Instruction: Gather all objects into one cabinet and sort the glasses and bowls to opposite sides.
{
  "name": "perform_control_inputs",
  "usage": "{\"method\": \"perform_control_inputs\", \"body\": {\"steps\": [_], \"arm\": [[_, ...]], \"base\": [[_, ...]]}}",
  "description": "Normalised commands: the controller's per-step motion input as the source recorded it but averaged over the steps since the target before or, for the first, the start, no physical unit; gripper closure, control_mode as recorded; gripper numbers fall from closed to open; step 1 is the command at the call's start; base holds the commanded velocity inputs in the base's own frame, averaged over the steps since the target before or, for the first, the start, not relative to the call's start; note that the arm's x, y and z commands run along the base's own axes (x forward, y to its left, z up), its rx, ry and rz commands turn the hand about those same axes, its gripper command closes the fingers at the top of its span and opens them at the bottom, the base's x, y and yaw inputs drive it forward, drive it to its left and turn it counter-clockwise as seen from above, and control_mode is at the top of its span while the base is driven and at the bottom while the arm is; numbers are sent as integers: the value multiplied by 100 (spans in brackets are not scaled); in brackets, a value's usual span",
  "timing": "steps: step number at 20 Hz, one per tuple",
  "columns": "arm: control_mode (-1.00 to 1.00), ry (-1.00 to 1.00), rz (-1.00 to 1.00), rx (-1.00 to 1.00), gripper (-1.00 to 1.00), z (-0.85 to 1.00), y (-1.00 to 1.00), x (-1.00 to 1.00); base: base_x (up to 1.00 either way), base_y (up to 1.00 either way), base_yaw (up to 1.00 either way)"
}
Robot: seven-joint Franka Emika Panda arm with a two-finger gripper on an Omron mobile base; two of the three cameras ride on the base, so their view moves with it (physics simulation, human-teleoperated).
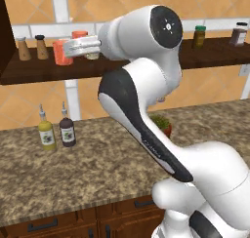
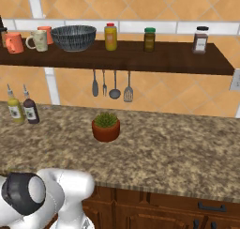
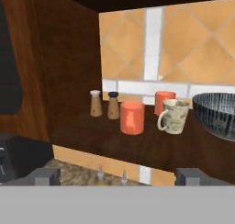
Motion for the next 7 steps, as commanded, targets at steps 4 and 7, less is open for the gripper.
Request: {"method": "perform_control_inputs", "body": {"steps": [4, 7], "arm": [[-100, 0, 0, 14, -100, -13, -100, -69], [-100, 0, 0, 7, -100, -1, -90, -56]], "base": [[0, 0, 0], [0, 0, 0]]}}
